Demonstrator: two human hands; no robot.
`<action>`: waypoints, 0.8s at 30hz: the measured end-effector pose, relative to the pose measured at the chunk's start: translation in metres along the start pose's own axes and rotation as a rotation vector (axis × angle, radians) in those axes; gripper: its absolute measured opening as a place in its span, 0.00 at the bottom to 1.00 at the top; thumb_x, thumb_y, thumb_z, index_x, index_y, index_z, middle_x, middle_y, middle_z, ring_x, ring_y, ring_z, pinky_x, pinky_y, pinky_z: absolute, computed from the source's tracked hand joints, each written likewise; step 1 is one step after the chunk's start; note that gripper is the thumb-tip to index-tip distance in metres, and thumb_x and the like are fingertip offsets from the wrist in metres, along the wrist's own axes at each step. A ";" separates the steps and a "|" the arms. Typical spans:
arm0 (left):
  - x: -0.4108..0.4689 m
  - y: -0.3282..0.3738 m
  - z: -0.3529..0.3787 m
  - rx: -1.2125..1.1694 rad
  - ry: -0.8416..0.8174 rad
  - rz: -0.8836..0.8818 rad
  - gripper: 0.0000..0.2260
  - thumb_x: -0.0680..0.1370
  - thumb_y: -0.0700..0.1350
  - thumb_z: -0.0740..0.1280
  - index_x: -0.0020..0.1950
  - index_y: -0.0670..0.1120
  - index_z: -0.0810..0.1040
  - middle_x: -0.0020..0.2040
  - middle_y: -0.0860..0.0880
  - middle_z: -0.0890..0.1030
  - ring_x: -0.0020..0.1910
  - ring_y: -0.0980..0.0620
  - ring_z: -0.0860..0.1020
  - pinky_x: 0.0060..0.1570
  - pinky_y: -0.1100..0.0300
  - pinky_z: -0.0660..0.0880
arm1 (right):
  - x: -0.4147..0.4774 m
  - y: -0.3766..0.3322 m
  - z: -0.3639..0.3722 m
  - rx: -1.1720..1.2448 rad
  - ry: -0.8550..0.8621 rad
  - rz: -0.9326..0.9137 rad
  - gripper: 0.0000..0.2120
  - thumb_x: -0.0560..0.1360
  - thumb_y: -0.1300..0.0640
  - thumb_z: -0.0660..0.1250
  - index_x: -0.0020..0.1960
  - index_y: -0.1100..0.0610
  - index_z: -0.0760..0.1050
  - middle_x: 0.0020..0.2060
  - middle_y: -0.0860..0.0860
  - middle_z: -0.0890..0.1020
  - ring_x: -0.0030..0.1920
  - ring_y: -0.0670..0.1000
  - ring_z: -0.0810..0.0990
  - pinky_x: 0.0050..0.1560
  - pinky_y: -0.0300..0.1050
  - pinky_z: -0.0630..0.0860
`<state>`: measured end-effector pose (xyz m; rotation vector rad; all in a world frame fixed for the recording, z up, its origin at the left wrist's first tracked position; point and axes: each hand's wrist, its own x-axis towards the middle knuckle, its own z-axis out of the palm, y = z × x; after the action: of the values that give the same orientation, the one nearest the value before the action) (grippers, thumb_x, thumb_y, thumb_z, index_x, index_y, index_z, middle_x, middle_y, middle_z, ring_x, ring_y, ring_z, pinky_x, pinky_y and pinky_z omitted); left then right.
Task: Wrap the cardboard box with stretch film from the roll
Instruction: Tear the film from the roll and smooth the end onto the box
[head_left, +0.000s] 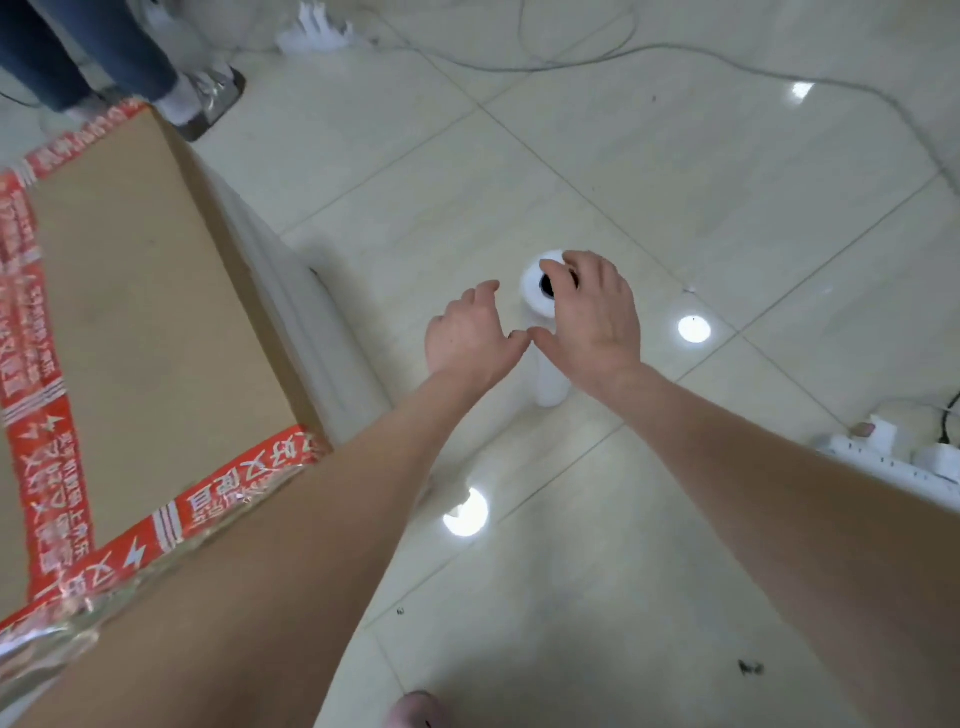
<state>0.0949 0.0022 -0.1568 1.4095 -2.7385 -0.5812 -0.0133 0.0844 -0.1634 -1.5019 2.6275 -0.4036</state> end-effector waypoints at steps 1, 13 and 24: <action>0.003 -0.001 0.004 0.025 0.010 0.019 0.30 0.74 0.55 0.64 0.73 0.48 0.62 0.67 0.51 0.73 0.64 0.49 0.72 0.59 0.52 0.69 | 0.002 0.002 0.003 -0.033 0.008 -0.047 0.31 0.71 0.49 0.70 0.71 0.53 0.63 0.69 0.55 0.65 0.71 0.57 0.60 0.71 0.51 0.57; 0.030 -0.005 0.039 0.082 0.245 0.147 0.20 0.73 0.57 0.59 0.62 0.51 0.72 0.51 0.52 0.83 0.51 0.47 0.80 0.43 0.57 0.70 | 0.014 0.025 0.025 -0.146 0.270 -0.341 0.24 0.69 0.49 0.67 0.64 0.51 0.73 0.62 0.56 0.73 0.60 0.60 0.71 0.63 0.54 0.65; 0.002 -0.014 0.044 0.030 0.232 0.082 0.15 0.72 0.56 0.62 0.56 0.57 0.78 0.51 0.55 0.82 0.52 0.50 0.79 0.45 0.60 0.71 | 0.006 0.019 0.010 -0.250 0.122 -0.391 0.25 0.72 0.47 0.68 0.67 0.41 0.68 0.67 0.51 0.64 0.65 0.55 0.65 0.66 0.48 0.61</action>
<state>0.0973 0.0076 -0.2023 1.2727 -2.6154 -0.3499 -0.0299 0.0865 -0.1782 -2.1470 2.5418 -0.2007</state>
